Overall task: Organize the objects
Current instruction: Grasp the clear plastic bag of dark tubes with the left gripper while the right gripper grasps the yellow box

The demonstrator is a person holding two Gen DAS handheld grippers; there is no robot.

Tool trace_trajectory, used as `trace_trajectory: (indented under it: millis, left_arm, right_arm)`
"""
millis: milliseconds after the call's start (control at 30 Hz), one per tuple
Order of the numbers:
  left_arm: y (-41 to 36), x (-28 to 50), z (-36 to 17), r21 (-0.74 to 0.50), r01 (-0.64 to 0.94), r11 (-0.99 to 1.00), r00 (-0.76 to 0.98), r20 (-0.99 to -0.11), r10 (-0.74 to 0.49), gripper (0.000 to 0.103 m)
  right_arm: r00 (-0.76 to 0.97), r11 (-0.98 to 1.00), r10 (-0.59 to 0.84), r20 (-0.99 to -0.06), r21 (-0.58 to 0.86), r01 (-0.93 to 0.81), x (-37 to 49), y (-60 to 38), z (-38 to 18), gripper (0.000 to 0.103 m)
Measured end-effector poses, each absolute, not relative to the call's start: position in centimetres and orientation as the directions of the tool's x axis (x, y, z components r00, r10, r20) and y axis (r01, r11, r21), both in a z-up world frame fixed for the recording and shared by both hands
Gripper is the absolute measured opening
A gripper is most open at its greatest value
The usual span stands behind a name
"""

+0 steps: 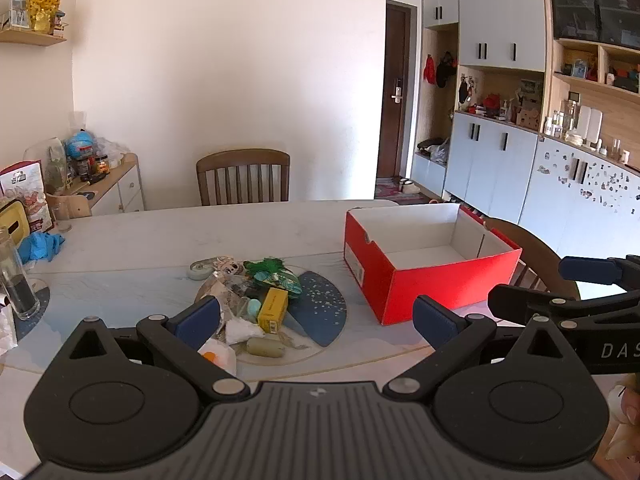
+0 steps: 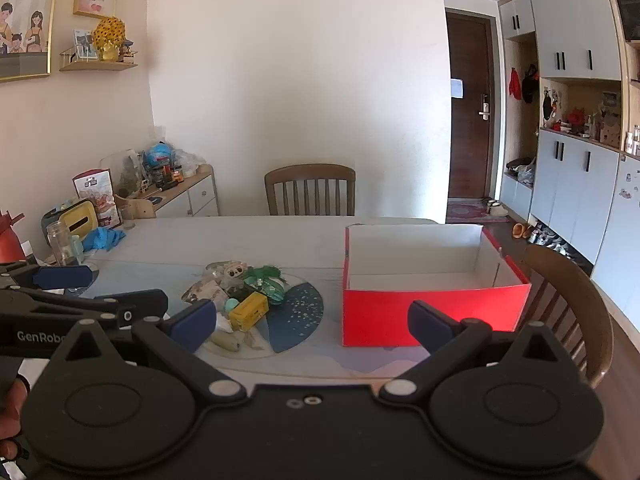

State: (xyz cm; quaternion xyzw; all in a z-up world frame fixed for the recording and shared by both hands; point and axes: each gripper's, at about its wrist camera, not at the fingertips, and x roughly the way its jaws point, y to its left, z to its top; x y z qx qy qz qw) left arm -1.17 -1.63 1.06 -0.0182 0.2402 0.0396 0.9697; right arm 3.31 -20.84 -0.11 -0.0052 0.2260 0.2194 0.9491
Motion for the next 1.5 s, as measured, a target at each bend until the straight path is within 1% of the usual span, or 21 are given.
trace_trajectory:
  millis: [200, 700, 900, 1200, 1333, 1400, 1500]
  left_arm:
    - [-0.5, -0.4, 0.7, -0.014, -0.094, 0.995, 0.879, -0.472, 0.076, 0.103]
    - [4.9, 4.0, -0.9, -0.042, -0.083, 0.996, 0.863, -0.503, 0.051, 0.102]
    - [7.4, 6.3, -2.7, -0.013, -0.052, 0.999, 0.846, -0.532, 0.037, 0.102]
    - [11.6, 9.0, -7.6, 0.028, 0.046, 0.999, 0.786, -0.618, -0.019, 0.102]
    - [12.8, 9.7, -9.2, 0.074, 0.124, 0.99, 0.783, -0.62, -0.052, 0.102]
    - [13.3, 9.9, -10.0, 0.115, 0.184, 0.976, 0.787, -0.612, -0.076, 0.102]
    - [13.9, 10.3, -11.1, 0.153, 0.272, 0.95, 0.771, -0.625, -0.12, 0.102]
  right_arm:
    - [0.793, 0.897, 0.426, -0.435, 0.088, -0.434, 4.0, -19.5, -0.3, 0.102]
    - [0.753, 0.883, 0.444, -0.486, 0.095, -0.46, 8.5, -14.4, -1.2, 0.101]
    - [0.729, 0.886, 0.429, -0.534, 0.09, -0.455, 11.4, -12.0, -2.7, 0.099]
    - [0.679, 0.888, 0.403, -0.614, 0.083, -0.452, 15.6, -8.4, -5.6, 0.097]
    - [0.66, 0.892, 0.383, -0.647, 0.074, -0.446, 17.1, -6.9, -6.7, 0.096]
    - [0.647, 0.894, 0.377, -0.663, 0.08, -0.44, 18.1, -6.2, -7.3, 0.096]
    - [0.63, 0.898, 0.368, -0.684, 0.085, -0.433, 19.5, -5.3, -8.1, 0.094]
